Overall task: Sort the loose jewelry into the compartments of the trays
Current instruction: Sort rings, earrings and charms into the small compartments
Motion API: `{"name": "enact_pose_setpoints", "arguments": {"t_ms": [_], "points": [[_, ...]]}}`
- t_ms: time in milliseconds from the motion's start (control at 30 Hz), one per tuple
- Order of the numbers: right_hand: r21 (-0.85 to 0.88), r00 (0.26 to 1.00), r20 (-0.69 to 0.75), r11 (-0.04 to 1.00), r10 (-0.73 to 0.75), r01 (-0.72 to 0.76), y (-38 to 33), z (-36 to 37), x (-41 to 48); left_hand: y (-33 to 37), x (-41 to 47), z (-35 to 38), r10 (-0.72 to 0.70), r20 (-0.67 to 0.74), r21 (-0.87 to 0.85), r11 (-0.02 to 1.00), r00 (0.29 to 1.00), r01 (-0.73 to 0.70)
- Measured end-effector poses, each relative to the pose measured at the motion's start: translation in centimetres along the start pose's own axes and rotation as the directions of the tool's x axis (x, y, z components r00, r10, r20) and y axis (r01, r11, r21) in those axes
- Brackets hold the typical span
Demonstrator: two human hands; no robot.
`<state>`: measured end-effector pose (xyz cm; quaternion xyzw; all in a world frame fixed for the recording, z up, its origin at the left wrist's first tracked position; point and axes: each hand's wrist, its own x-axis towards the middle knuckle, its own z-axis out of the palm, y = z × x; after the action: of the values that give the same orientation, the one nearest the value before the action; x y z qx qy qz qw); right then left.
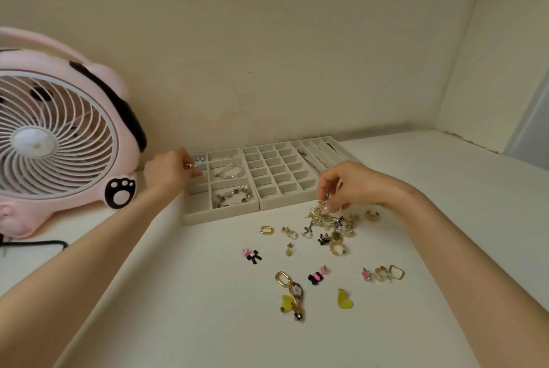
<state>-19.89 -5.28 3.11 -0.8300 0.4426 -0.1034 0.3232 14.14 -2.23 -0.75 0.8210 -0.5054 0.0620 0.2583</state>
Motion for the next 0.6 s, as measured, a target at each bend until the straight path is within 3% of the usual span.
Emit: {"name": "enact_pose_setpoints", "arguments": {"t_ms": [167, 333, 600], "points": [[0.027, 0.998, -0.052, 0.999, -0.034, 0.036, -0.6, 0.4, 0.4, 0.3, 1.5, 1.2, 0.030, 0.089, 0.203, 0.978, 0.996, -0.048], [0.064, 0.992, -0.098, 0.994, -0.080, 0.087, -0.8, 0.8, 1.1, 0.3, 2.1, 1.9, 0.034, 0.080, 0.188, 0.981, 0.996, -0.049], [0.278, 0.982, -0.136, 0.947, -0.128, 0.162, -2.2, 2.4, 2.7, -0.4, 2.1, 1.3, 0.045, 0.145, 0.172, 0.983, 0.988, -0.070]]}}
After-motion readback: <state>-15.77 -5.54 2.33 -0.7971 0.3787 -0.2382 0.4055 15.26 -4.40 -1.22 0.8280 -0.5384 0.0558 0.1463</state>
